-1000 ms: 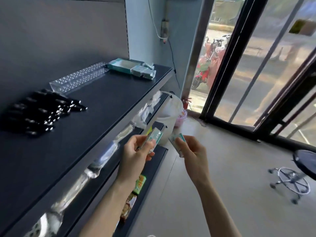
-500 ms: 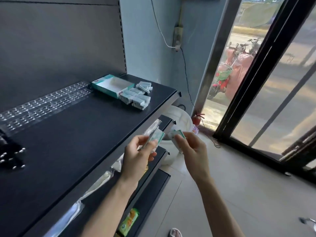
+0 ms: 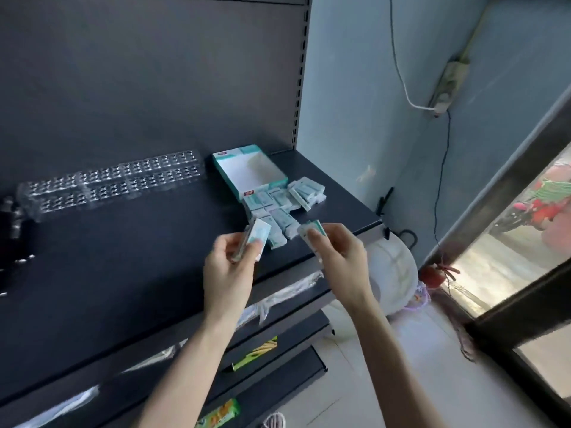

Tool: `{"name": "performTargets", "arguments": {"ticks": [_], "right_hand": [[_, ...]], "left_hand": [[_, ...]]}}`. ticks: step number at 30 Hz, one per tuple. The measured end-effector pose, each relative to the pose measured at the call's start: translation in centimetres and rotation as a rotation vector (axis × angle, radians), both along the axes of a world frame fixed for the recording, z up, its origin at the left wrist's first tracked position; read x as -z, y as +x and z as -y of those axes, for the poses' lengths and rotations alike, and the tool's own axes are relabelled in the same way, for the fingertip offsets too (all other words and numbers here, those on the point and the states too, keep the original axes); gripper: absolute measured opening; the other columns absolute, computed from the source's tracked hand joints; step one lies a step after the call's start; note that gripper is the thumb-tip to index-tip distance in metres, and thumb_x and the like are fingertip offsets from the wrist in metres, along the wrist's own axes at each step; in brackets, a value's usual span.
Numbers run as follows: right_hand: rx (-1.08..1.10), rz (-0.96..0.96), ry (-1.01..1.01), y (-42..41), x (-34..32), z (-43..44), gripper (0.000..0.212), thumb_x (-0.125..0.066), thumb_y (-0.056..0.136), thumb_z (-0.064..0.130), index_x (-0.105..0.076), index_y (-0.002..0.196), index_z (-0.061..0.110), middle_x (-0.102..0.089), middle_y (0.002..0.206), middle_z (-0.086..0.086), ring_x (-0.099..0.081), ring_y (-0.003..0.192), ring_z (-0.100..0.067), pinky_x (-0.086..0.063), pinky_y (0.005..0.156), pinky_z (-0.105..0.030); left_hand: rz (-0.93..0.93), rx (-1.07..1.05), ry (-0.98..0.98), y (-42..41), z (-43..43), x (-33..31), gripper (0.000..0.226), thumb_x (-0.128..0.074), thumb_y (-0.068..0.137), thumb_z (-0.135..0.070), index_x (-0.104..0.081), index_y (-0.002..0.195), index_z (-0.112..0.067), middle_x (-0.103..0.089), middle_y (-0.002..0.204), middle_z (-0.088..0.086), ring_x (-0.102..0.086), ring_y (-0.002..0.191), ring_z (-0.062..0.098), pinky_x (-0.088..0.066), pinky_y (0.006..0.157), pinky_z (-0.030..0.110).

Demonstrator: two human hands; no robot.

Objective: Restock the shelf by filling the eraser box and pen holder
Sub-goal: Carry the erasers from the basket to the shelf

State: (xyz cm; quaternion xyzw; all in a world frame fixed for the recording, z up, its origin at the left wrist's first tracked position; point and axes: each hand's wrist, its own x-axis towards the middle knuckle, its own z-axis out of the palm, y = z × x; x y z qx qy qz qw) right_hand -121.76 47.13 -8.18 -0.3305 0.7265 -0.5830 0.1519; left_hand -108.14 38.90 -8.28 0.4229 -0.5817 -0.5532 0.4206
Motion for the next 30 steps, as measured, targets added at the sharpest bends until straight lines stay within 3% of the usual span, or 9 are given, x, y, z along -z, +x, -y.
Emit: {"name": "performTargets", "arguments": {"ticks": [7,10,14,18,21,25,30], "right_hand": [[-0.094,-0.118,0.113,-5.6,1.0,4.2,0.018,-0.062,0.087,0.039,-0.057,0.088,0.022,-0.058,0.072,0.015,-0.052,0.065,0.004,-0.038,0.06,-0.011],[-0.165,-0.144,0.168,-7.0,1.3,5.1,0.023,-0.063,0.086,0.04,-0.056,0.086,0.018,-0.057,0.069,0.013,-0.051,0.065,-0.003,-0.044,0.065,-0.024],[-0.274,-0.155,0.189,-8.1,1.5,6.2,0.027,-0.062,0.086,0.042,-0.053,0.083,0.016,-0.058,0.072,0.005,-0.053,0.068,-0.015,-0.047,0.068,-0.038],[-0.36,-0.261,0.175,-9.0,2.0,6.5,0.026,-0.06,0.087,0.04,-0.051,0.083,0.016,-0.06,0.081,0.001,-0.053,0.08,-0.02,-0.046,0.069,-0.036],[-0.38,-0.332,0.155,-9.5,2.6,6.4,0.026,-0.061,0.087,0.038,-0.054,0.087,0.013,-0.057,0.09,-0.001,-0.046,0.089,-0.019,-0.039,0.071,-0.029],[-0.347,-0.339,0.15,-9.7,3.0,6.5,0.03,-0.06,0.088,0.039,-0.061,0.096,0.011,-0.054,0.102,-0.002,-0.044,0.098,-0.021,-0.039,0.077,-0.027],[-0.355,-0.301,0.107,-10.1,2.7,6.5,0.032,-0.057,0.089,0.043,-0.057,0.099,0.013,-0.06,0.098,-0.001,-0.052,0.091,-0.021,-0.044,0.074,-0.034]], "left_hand": [[0.242,-0.243,-0.139,-3.7,2.2,0.9,0.032,-0.065,0.087,-0.028,-0.058,0.115,-0.014,-0.061,0.087,-0.01,-0.059,0.082,0.011,-0.041,0.073,0.019],[0.332,-0.306,-0.167,-4.6,1.7,1.0,0.033,-0.064,0.088,-0.031,-0.055,0.116,-0.015,-0.059,0.087,-0.009,-0.058,0.086,0.017,-0.044,0.079,0.03],[0.402,-0.387,-0.22,-5.5,1.1,1.0,0.024,-0.063,0.088,-0.03,-0.058,0.105,-0.013,-0.062,0.083,-0.007,-0.061,0.082,0.019,-0.047,0.075,0.032],[0.53,-0.478,-0.242,-6.8,0.2,1.5,0.02,-0.059,0.091,-0.028,-0.059,0.101,-0.011,-0.064,0.092,0.002,-0.058,0.082,0.024,-0.042,0.072,0.032],[0.614,-0.535,-0.248,-7.7,-0.6,1.7,0.023,-0.058,0.091,-0.029,-0.059,0.104,-0.01,-0.053,0.099,0.005,-0.055,0.08,0.027,-0.035,0.071,0.029],[0.726,-0.566,-0.261,-8.1,-0.8,1.9,0.028,-0.055,0.093,-0.03,-0.063,0.105,-0.006,-0.053,0.099,0.009,-0.053,0.088,0.031,-0.038,0.08,0.035],[0.791,-0.551,-0.251,-8.2,-0.8,2.2,0.033,-0.051,0.095,-0.031,-0.06,0.079,-0.003,-0.05,0.089,0.011,-0.05,0.087,0.033,-0.039,0.083,0.041]]}}
